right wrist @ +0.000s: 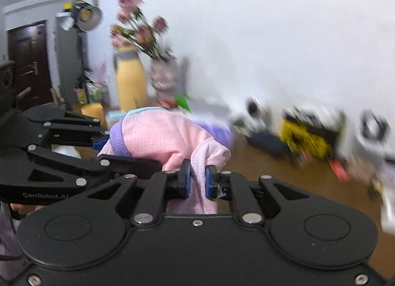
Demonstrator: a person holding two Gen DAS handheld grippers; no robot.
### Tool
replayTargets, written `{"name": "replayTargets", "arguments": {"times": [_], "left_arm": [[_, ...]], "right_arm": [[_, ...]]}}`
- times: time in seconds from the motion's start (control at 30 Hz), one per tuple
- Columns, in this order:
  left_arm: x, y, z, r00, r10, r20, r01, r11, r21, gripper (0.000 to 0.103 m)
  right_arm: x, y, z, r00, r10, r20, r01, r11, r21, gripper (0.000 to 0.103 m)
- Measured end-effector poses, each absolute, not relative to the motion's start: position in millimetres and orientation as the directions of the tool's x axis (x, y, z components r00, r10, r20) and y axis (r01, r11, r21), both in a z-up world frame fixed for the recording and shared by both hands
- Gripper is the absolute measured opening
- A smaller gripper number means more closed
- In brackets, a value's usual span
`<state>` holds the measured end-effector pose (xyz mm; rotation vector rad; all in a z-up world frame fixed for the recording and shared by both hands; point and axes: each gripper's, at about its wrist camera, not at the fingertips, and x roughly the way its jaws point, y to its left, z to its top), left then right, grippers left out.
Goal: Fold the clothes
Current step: 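Carry the bundle with both grippers beside the purple tissue box and release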
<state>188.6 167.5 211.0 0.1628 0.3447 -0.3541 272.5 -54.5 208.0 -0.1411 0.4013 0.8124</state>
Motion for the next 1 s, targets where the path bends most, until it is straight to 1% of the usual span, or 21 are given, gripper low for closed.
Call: {"name": "replayTargets", "arguments": {"times": [0.03, 0.1, 0.17, 0.2, 0.23, 0.27, 0.3, 0.33, 0.37, 0.43, 0.47, 0.5, 0.53, 0.57, 0.67, 0.7, 0.73, 0.77, 0.83, 0.9, 1.0], "left_arm": [[193, 181, 218, 0.886, -0.287, -0.365, 0.345, 0.933, 0.105, 0.018], [204, 206, 211, 0.890, -0.240, -0.388, 0.307, 0.944, 0.121, 0.018], [214, 231, 204, 0.891, -0.192, -0.410, 0.269, 0.953, 0.138, 0.018], [218, 239, 196, 0.884, -0.183, -0.430, 0.260, 0.957, 0.128, 0.021], [222, 248, 184, 0.869, -0.177, -0.462, 0.253, 0.961, 0.108, 0.024], [232, 267, 148, 0.825, -0.157, -0.542, 0.242, 0.966, 0.088, 0.040], [236, 274, 124, 0.802, -0.097, -0.589, 0.203, 0.972, 0.116, 0.057], [238, 280, 102, 0.779, -0.030, -0.626, 0.161, 0.975, 0.153, 0.061], [236, 284, 86, 0.761, 0.041, -0.647, 0.117, 0.973, 0.199, 0.062], [226, 292, 80, 0.744, 0.075, -0.663, 0.094, 0.972, 0.216, 0.063], [222, 295, 83, 0.745, 0.068, -0.663, 0.096, 0.973, 0.208, 0.069], [215, 298, 90, 0.753, 0.057, -0.656, 0.094, 0.977, 0.193, 0.079], [207, 296, 102, 0.767, 0.067, -0.638, 0.071, 0.980, 0.188, 0.084], [202, 293, 110, 0.784, 0.074, -0.617, 0.056, 0.980, 0.189, 0.093], [188, 265, 133, 0.844, 0.062, -0.532, 0.043, 0.982, 0.181, 0.099], [186, 257, 135, 0.857, 0.049, -0.514, 0.048, 0.984, 0.173, 0.103], [188, 248, 135, 0.869, 0.034, -0.493, 0.054, 0.985, 0.162, 0.103], [185, 223, 137, 0.897, 0.009, -0.442, 0.056, 0.990, 0.132, 0.103], [185, 186, 130, 0.923, -0.026, -0.385, 0.071, 0.992, 0.103, 0.103], [191, 163, 122, 0.930, -0.045, -0.366, 0.086, 0.992, 0.096, 0.103], [197, 118, 110, 0.925, -0.042, -0.379, 0.082, 0.993, 0.088, 0.103]], "right_arm": [[282, -38, 213, 0.601, 0.694, -0.396, -0.744, 0.667, 0.038, 0.014], [299, -7, 216, 0.566, 0.721, -0.401, -0.769, 0.637, 0.060, 0.014], [316, 24, 204, 0.529, 0.729, -0.434, -0.783, 0.617, 0.081, 0.014], [323, 40, 195, 0.510, 0.728, -0.457, -0.788, 0.609, 0.091, 0.014], [331, 55, 183, 0.485, 0.728, -0.485, -0.794, 0.599, 0.105, 0.016], [338, 71, 165, 0.446, 0.725, -0.525, -0.801, 0.585, 0.127, 0.021], [345, 87, 145, 0.409, 0.716, -0.565, -0.807, 0.573, 0.143, 0.031], [349, 99, 125, 0.388, 0.697, -0.603, -0.807, 0.573, 0.142, 0.036], [351, 105, 109, 0.380, 0.673, -0.634, -0.802, 0.581, 0.136, 0.043], [355, 113, 83, 0.366, 0.635, -0.680, -0.793, 0.596, 0.129, 0.044], [353, 107, 81, 0.364, 0.642, -0.675, -0.790, 0.596, 0.142, 0.046], [350, 99, 83, 0.369, 0.651, -0.663, -0.787, 0.599, 0.150, 0.057], [345, 88, 90, 0.388, 0.663, -0.640, -0.782, 0.604, 0.151, 0.067], [339, 75, 95, 0.410, 0.668, -0.621, -0.776, 0.614, 0.148, 0.084], [316, 27, 104, 0.492, 0.647, -0.582, -0.739, 0.664, 0.114, 0.085], [308, 10, 107, 0.518, 0.639, -0.568, -0.725, 0.681, 0.103, 0.086], [300, -6, 110, 0.544, 0.630, -0.554, -0.711, 0.697, 0.093, 0.087], [293, -22, 113, 0.570, 0.620, -0.539, -0.697, 0.713, 0.083, 0.089], [277, -54, 119, 0.619, 0.599, -0.508, -0.666, 0.743, 0.065, 0.091], [262, -86, 125, 0.666, 0.575, -0.476, -0.633, 0.773, 0.048, 0.091], [240, -134, 125, 0.736, 0.511, -0.443, -0.568, 0.823, 0.005, 0.091]]}}
